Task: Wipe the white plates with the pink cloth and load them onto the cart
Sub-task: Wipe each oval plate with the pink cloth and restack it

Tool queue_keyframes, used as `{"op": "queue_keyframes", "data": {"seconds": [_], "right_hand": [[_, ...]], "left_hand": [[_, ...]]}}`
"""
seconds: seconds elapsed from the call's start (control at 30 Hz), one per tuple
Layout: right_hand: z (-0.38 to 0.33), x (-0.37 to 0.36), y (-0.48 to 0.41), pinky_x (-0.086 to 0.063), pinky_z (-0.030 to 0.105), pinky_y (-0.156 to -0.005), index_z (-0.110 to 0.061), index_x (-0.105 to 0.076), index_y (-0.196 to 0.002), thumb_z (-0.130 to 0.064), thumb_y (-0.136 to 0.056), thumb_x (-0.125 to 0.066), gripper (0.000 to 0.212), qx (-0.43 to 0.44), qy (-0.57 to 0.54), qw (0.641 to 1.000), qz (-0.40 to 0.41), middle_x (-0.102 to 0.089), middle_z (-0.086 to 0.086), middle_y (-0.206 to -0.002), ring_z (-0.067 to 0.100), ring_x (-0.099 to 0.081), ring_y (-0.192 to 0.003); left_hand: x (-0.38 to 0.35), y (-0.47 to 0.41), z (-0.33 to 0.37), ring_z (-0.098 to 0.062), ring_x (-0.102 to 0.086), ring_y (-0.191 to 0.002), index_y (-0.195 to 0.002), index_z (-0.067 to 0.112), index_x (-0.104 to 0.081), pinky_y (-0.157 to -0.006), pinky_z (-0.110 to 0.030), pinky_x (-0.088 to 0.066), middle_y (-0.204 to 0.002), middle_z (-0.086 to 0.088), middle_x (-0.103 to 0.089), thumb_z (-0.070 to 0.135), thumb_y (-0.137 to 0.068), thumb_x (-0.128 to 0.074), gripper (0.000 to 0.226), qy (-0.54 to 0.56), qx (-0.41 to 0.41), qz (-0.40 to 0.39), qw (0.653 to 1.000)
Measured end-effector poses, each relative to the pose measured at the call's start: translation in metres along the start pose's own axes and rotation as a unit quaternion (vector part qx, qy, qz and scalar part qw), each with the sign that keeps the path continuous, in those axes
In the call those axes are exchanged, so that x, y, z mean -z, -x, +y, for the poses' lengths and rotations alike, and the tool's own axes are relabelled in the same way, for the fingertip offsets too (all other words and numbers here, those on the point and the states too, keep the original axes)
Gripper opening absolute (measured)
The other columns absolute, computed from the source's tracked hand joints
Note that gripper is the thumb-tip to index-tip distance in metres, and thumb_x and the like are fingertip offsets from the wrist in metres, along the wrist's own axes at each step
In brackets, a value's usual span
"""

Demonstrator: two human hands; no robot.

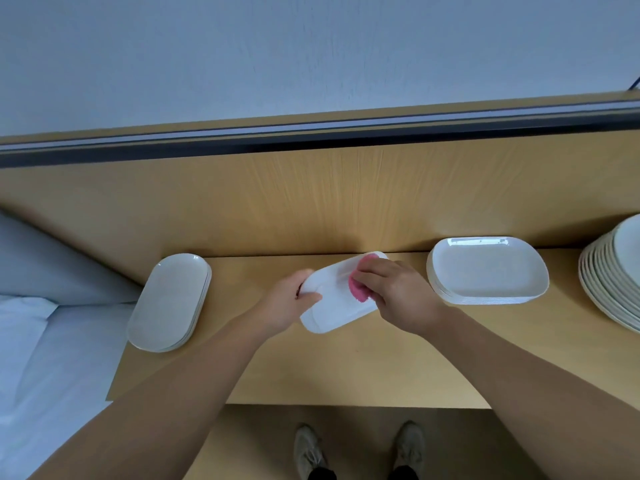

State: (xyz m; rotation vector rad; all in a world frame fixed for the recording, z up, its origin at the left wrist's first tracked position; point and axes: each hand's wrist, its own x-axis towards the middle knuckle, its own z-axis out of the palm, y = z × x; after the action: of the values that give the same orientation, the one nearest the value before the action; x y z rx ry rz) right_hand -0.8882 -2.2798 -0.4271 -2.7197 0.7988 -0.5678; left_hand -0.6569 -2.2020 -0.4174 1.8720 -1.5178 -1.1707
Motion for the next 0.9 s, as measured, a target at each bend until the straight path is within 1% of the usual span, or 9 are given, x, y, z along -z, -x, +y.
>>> {"op": "queue_keyframes", "data": {"seconds": [0.13, 0.2, 0.27, 0.37, 0.47, 0.53, 0.6, 0.73, 0.9], "right_hand": [[-0.005, -0.005, -0.012, -0.045, 0.035, -0.072, -0.015, -0.067, -0.087, 0.012, -0.066, -0.062, 0.035, 0.021, 0.016, 1.0, 0.015, -0.065, -0.003, -0.098, 0.017, -0.054, -0.103], [-0.009, -0.009, -0.022, -0.042, 0.032, -0.08, -0.015, -0.068, -0.086, 0.01, -0.068, -0.056, 0.034, 0.043, 0.025, 0.998, 0.024, -0.066, -0.004, -0.099, 0.015, -0.05, -0.112], [-0.011, -0.019, -0.032, -0.039, 0.03, -0.084, -0.016, -0.068, -0.086, 0.009, -0.068, -0.051, 0.035, 0.061, 0.029, 0.998, 0.015, -0.067, -0.004, -0.099, 0.016, -0.048, -0.113], [-0.006, -0.042, -0.042, -0.041, 0.031, -0.088, -0.015, -0.068, -0.091, 0.008, -0.067, -0.051, 0.038, 0.072, 0.041, 0.996, -0.021, -0.068, -0.001, -0.105, 0.021, -0.052, -0.116], [0.001, -0.059, -0.046, -0.05, 0.039, -0.095, -0.009, -0.068, -0.111, 0.008, -0.068, -0.062, 0.047, 0.065, 0.049, 0.993, -0.084, -0.064, 0.009, -0.125, 0.03, -0.054, -0.125], [0.005, -0.063, -0.05, -0.049, 0.043, -0.097, -0.006, -0.066, -0.118, 0.009, -0.066, -0.068, 0.054, 0.068, 0.054, 0.99, -0.115, -0.061, 0.011, -0.13, 0.032, -0.053, -0.127], [0.01, -0.064, -0.054, -0.047, 0.043, -0.099, -0.006, -0.066, -0.12, 0.011, -0.065, -0.068, 0.057, 0.072, 0.044, 0.988, -0.13, -0.061, 0.01, -0.13, 0.032, -0.052, -0.127], [0.025, -0.062, -0.05, -0.042, 0.041, -0.1, -0.007, -0.064, -0.121, 0.011, -0.069, -0.063, 0.055, 0.059, 0.037, 0.989, -0.127, -0.058, 0.008, -0.134, 0.029, -0.046, -0.133], [0.058, -0.056, -0.031, -0.053, 0.045, -0.093, -0.004, -0.067, -0.119, 0.013, -0.071, -0.072, 0.051, -0.011, 0.029, 0.995, -0.1, -0.06, 0.011, -0.132, 0.031, -0.051, -0.13]], "left_hand": [[-0.005, -0.007, -0.01, -0.023, -0.06, -0.106, -0.131, 0.016, -0.054, -0.086, -0.033, -0.047, -0.119, -0.005, -0.064, 0.027, -0.09, -0.059, 0.042, -0.028, 0.056, 0.012, 0.998], [-0.007, -0.01, -0.009, -0.02, -0.059, -0.098, -0.129, 0.014, -0.055, -0.079, -0.025, -0.046, -0.107, 0.001, -0.065, 0.023, -0.093, -0.058, 0.037, -0.037, 0.059, 0.023, 0.997], [-0.008, -0.014, -0.008, -0.015, -0.051, -0.076, -0.105, 0.015, -0.06, -0.06, -0.02, -0.036, -0.079, 0.009, -0.056, 0.017, -0.094, -0.056, 0.011, -0.056, 0.051, 0.026, 0.997], [-0.008, -0.018, -0.008, -0.011, -0.045, -0.065, -0.091, 0.016, -0.057, -0.054, -0.022, -0.031, -0.069, 0.009, -0.051, 0.014, -0.094, -0.057, 0.003, -0.062, 0.059, 0.029, 0.996], [-0.009, -0.024, -0.011, -0.008, -0.05, -0.067, -0.107, 0.013, -0.061, -0.057, -0.021, -0.035, -0.078, 0.006, -0.057, 0.013, -0.093, -0.057, 0.014, -0.071, 0.07, 0.029, 0.995], [-0.011, -0.027, -0.01, -0.015, -0.057, -0.078, -0.115, 0.011, -0.059, -0.065, -0.025, -0.041, -0.093, 0.0, -0.063, 0.013, -0.094, -0.057, 0.022, -0.078, 0.089, 0.034, 0.992], [-0.012, -0.03, -0.011, -0.021, -0.059, -0.091, -0.119, 0.01, -0.057, -0.074, -0.027, -0.044, -0.106, -0.006, -0.064, 0.014, -0.094, -0.057, 0.025, -0.094, 0.108, 0.04, 0.989], [-0.011, -0.037, -0.013, -0.024, -0.061, -0.097, -0.117, 0.01, -0.057, -0.077, -0.029, -0.046, -0.108, -0.007, -0.064, 0.017, -0.094, -0.057, 0.024, -0.108, 0.124, 0.042, 0.986], [-0.011, -0.043, -0.016, -0.026, -0.06, -0.104, -0.131, 0.011, -0.052, -0.077, -0.028, -0.045, -0.118, -0.009, -0.06, 0.022, -0.094, -0.057, 0.039, -0.118, 0.153, 0.042, 0.98]]}}
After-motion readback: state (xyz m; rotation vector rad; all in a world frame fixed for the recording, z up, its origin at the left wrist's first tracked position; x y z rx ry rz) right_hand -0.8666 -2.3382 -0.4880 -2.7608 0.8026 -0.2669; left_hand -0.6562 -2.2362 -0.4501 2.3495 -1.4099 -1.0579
